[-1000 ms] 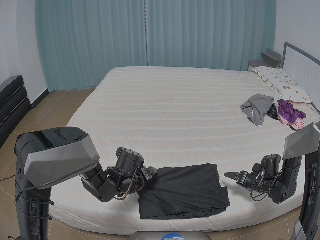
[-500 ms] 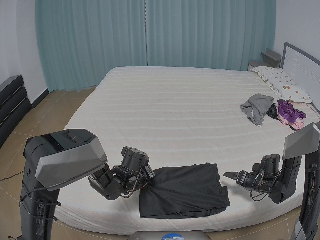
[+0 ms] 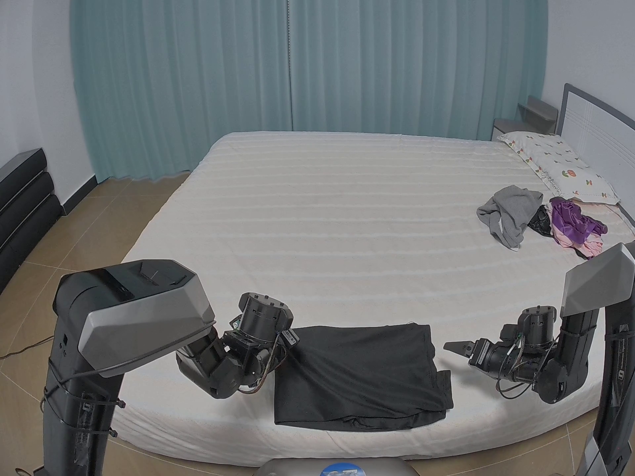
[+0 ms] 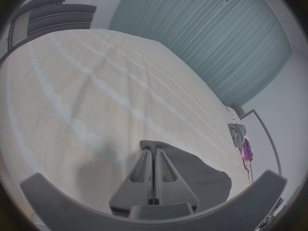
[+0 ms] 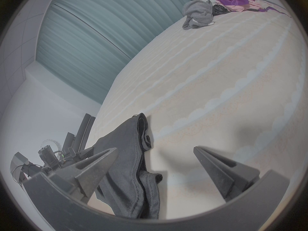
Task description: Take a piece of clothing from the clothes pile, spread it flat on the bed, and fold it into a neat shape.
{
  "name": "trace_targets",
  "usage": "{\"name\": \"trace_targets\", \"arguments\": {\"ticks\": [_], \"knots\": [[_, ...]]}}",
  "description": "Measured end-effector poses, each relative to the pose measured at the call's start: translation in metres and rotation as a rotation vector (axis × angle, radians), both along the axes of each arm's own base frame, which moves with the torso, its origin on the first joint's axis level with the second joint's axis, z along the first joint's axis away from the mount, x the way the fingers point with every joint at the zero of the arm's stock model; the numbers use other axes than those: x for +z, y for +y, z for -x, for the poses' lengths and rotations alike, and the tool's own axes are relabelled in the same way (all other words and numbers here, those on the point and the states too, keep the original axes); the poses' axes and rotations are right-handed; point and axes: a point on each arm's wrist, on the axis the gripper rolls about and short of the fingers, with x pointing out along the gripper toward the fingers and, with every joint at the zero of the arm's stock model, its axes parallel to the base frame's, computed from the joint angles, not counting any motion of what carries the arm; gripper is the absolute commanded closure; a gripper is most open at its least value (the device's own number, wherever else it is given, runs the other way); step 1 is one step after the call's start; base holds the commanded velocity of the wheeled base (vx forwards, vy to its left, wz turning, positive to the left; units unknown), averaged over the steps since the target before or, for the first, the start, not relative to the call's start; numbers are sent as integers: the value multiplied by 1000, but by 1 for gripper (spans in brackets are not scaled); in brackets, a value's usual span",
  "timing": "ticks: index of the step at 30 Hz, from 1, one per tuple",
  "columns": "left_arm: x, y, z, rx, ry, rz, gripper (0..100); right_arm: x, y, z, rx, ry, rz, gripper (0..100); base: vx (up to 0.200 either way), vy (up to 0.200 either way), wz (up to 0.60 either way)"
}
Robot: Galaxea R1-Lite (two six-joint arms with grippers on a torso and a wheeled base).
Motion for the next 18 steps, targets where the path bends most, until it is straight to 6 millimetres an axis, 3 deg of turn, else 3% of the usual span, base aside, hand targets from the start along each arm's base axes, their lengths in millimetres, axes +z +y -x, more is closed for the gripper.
{"name": "trace_targets", "arguments": {"ticks": [13,14,18], "knots": [[2,10,1,40,-30,0,100,0,0,0,-2,1,0,0,0,0,0],[1,10,1,36,-27,2,0,0,0,0,-1,1,0,0,0,0,0],[0,10,2,14,-12,15,0,0,0,0,-1,0,0,0,0,0,0]]}}
